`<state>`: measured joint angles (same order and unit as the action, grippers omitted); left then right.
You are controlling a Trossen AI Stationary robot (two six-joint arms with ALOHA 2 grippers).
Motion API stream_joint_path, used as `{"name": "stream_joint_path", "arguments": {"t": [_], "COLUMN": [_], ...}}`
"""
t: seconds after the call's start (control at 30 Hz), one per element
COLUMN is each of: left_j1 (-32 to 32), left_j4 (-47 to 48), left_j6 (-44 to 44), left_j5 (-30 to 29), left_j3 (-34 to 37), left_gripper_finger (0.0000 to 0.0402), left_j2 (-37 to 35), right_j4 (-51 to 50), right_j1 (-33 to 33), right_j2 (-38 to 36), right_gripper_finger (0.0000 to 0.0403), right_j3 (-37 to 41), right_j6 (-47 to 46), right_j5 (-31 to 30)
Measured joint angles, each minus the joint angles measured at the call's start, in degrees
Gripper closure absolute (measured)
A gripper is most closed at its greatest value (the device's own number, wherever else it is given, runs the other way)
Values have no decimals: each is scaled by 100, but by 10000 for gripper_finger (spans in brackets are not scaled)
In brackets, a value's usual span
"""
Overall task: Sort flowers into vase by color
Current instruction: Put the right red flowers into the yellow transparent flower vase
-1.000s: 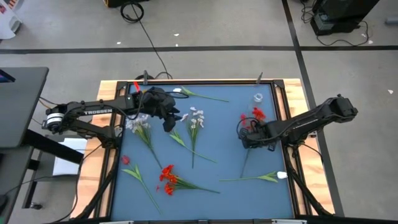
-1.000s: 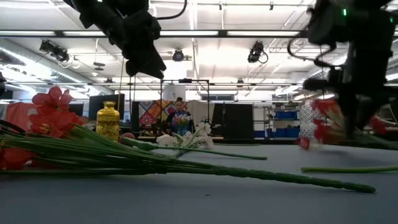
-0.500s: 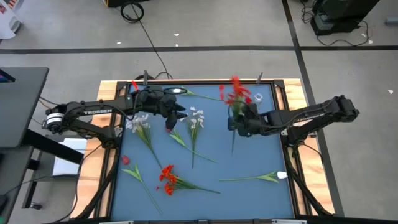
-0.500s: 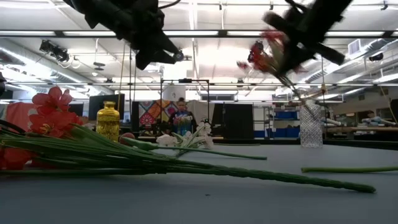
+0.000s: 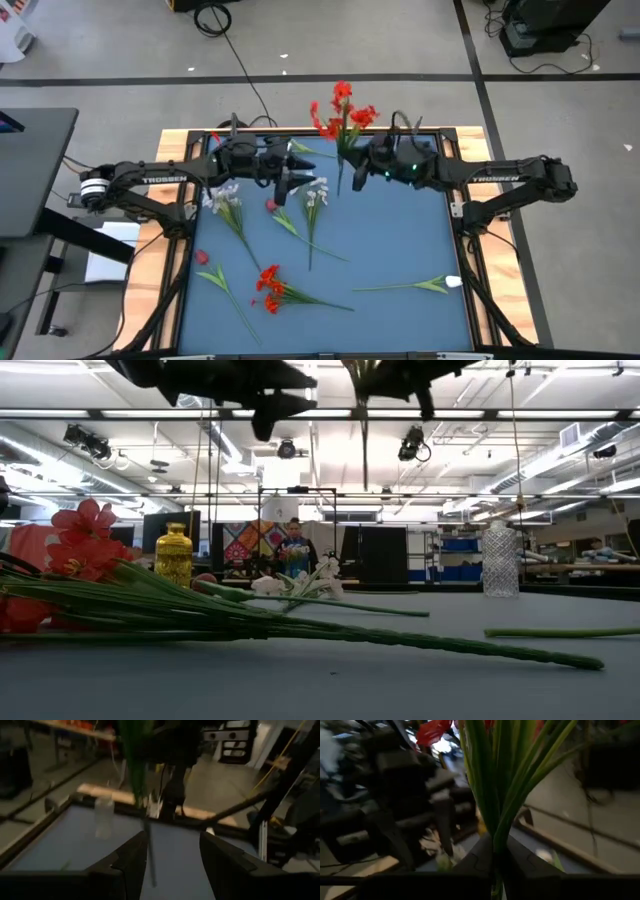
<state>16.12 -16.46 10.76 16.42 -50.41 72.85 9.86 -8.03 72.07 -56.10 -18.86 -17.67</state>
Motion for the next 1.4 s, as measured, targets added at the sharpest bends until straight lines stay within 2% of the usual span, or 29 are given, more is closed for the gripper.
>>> {"name": "stream_joint_path", "arguments": {"t": [0.2, 0.33, 0.47, 0.83, 1.07, 1.4], "left_j1": [129, 314, 484, 772, 785, 782], "left_j4": [-344, 147, 814, 3108, 4571, 4642], "left_j6": [182, 407, 319, 39, 681, 706], "left_j5": [-231, -295, -586, -1100, -2288, -2358], "left_j3": [0, 2, 0, 0, 2, 2], "left_gripper_finger": [214, 214, 214, 214, 214, 214], "left_j2": [213, -31, -470, -1889, -2447, -2537], "right_j4": [670, 895, 877, 966, 1268, 1259], "right_j1": [-749, -1069, -1231, -1411, -1432, -1429], "right_j2": [2, 265, 979, 3057, 4220, 5463], "right_gripper_finger": [372, 371, 372, 378, 378, 378], "right_j3": [0, -103, -708, -2739, -3896, -5467], "right_j6": [437, 724, 861, 1303, 1263, 950], "right_j5": [1251, 1775, 2472, 3436, 3893, 4327]}}
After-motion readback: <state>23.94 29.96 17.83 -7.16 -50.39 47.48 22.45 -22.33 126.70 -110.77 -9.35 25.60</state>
